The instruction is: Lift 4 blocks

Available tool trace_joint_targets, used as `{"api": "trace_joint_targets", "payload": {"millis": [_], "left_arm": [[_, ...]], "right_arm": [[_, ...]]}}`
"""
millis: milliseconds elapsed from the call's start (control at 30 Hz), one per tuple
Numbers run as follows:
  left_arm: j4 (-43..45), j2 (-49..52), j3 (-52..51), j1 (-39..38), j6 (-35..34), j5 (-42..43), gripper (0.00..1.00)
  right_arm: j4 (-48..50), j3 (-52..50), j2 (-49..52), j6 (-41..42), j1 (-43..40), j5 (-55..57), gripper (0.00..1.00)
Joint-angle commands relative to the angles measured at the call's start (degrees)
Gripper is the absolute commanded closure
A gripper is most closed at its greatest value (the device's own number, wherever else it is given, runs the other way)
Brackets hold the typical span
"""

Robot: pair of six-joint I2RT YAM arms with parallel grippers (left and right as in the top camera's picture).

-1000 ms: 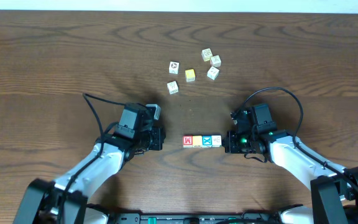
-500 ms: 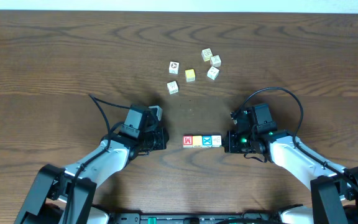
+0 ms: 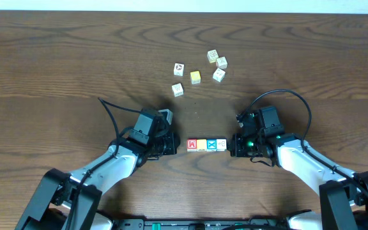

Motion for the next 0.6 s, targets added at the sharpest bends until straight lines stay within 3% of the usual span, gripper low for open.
{"api": "trace_joint_targets", "payload": {"millis": [0, 567], "left_arm": [[0.55, 0.15, 0.04, -0.44, -1.6, 0.74, 0.93], [3.72, 2.89, 0.02, -0.55, -1.95, 0.59, 0.93]], "right_arm": [[0.17, 0.22, 0.28, 0.55, 0.61, -1.75, 0.99], [0.11, 0.22, 0.28, 0.31, 0.61, -1.88, 0.99]]}}
